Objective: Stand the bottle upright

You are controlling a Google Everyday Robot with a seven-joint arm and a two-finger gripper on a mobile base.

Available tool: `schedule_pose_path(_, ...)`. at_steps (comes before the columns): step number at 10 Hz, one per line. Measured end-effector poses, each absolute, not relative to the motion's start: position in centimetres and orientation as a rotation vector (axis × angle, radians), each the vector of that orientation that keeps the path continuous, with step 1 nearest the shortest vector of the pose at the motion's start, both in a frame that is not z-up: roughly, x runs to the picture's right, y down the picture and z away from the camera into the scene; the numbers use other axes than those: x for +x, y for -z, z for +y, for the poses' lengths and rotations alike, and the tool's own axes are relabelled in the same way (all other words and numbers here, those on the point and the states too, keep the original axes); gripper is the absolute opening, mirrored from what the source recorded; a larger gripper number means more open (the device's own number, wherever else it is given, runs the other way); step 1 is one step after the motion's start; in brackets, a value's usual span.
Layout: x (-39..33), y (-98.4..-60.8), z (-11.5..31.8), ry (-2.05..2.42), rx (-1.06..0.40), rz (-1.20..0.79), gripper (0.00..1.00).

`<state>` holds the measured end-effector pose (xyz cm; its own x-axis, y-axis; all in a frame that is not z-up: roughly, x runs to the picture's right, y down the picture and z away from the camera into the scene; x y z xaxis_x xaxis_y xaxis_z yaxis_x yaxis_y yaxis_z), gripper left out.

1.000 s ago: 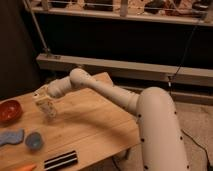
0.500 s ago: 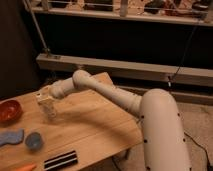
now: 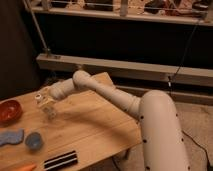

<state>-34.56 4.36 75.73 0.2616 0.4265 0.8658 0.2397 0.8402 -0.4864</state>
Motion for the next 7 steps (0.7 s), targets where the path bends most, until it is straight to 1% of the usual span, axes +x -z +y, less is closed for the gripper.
schedule_pose_path(7, -34.07, -75.35, 3.54, -0.123, -0.594, -1.321, 0.8)
